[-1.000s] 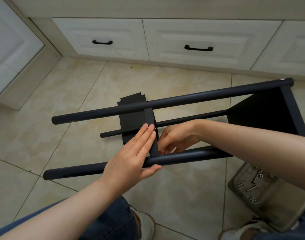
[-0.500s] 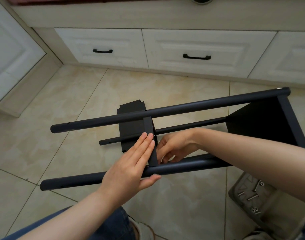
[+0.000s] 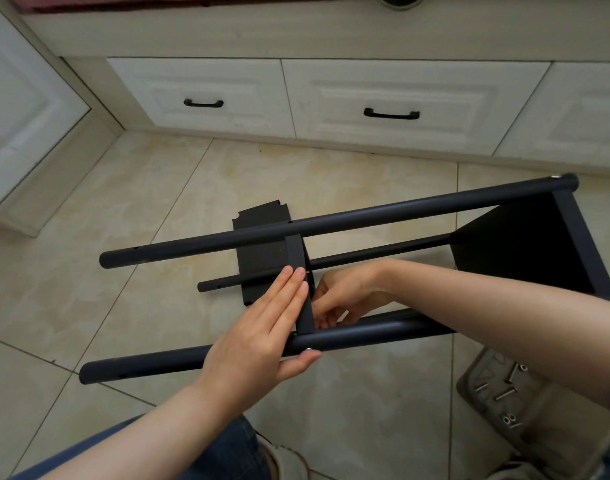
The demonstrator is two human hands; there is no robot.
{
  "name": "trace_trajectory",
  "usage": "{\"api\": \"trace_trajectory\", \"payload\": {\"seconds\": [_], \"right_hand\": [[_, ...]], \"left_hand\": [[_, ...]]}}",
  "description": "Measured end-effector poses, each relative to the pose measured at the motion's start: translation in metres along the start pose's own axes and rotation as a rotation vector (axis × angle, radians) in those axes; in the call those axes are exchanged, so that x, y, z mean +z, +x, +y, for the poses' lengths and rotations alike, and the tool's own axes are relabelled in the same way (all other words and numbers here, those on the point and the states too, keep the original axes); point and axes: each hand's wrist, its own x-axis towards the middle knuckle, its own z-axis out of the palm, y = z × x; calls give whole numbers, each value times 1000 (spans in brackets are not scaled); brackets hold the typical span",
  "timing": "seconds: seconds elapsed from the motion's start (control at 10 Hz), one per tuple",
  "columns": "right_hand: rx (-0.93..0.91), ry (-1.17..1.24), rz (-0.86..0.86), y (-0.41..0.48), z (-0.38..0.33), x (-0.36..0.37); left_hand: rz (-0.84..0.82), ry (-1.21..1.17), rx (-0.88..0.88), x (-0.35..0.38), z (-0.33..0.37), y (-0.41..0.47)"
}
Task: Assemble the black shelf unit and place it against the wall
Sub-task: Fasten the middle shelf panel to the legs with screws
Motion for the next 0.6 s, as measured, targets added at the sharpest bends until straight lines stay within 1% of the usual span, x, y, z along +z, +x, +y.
{"api": "trace_trajectory", "payload": {"seconds": [0.1, 0.2, 0.3, 0.5, 0.6], "right_hand": [[-8, 62, -57, -2, 1, -4], [-27, 63, -66, -3, 3, -5], [-2, 14, -15, 0, 2, -1], [-21, 57, -82, -3, 2, -1], [6, -5, -3, -1, -1, 1]], "left_hand": [[-2, 7, 1, 0, 0, 0], [-1, 4, 4, 1, -1, 0], [0, -1, 3, 1, -1, 0], [2, -5, 3, 1, 0, 0], [2, -6, 3, 1, 0, 0]]}}
